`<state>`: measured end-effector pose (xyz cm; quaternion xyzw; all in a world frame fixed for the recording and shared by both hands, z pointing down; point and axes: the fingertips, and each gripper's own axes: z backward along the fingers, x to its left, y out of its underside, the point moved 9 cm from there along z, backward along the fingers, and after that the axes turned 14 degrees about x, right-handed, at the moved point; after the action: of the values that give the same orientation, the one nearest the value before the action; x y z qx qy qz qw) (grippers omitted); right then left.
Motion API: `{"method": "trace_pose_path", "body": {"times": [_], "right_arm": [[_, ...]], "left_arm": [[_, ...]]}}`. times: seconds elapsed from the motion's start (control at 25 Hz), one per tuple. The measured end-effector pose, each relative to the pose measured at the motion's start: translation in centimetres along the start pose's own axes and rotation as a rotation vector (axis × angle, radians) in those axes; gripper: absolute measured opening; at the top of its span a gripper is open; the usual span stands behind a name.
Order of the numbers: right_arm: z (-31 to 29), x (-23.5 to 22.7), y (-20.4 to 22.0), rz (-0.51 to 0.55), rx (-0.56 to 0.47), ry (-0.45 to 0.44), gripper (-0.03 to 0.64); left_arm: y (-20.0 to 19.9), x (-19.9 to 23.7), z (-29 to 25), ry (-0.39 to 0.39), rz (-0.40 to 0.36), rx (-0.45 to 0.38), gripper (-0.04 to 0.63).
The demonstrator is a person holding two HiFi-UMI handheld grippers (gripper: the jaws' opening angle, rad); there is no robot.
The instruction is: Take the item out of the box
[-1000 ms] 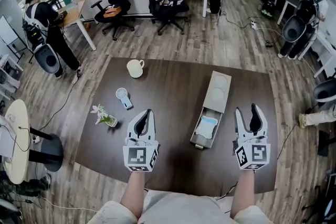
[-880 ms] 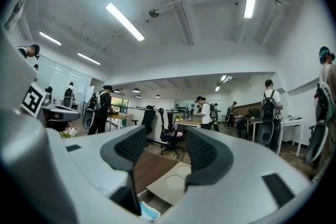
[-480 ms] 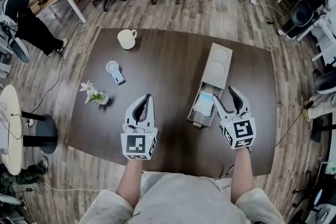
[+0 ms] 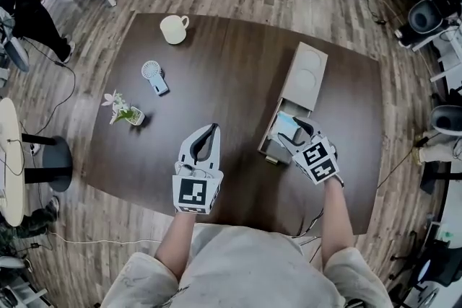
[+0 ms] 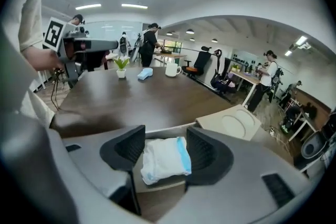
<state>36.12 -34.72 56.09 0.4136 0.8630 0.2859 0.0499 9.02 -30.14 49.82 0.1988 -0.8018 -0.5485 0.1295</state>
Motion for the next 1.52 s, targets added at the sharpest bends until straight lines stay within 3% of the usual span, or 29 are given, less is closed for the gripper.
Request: {"method": "trace_pose_path", "body": {"times": [0.44,0.6,0.68,1.12,1.52], "right_arm": [[-5.2,0.1,0.7,0.234,0.319,-0.085,0.249],[-6.9,0.5,1.0,0.372,0.436,-0.059,0.238],[-7.5,0.6,0.9,0.391,0.471,-0.058,0.219],[-8.3,1.2,0.7,0.375,0.507,-0.065,0.113],[-7.8,1.3,0.7,0.347,0.495,-0.046,0.101]], "left_arm": [[1.6,-0.4,-0.5,0.017,0.020,0.040,0.000],[1.9,-0.5,-0.7,0.022,0.030,0.048,0.000],[2.0,-0.4,-0.8,0.023,0.042,0.043,0.000],[2.1,-0.3,-1.3,0.042,0.045,0.042,0.000],[1.8,-0.1,-1.0,0.038,0.038,0.034,0.000]]}}
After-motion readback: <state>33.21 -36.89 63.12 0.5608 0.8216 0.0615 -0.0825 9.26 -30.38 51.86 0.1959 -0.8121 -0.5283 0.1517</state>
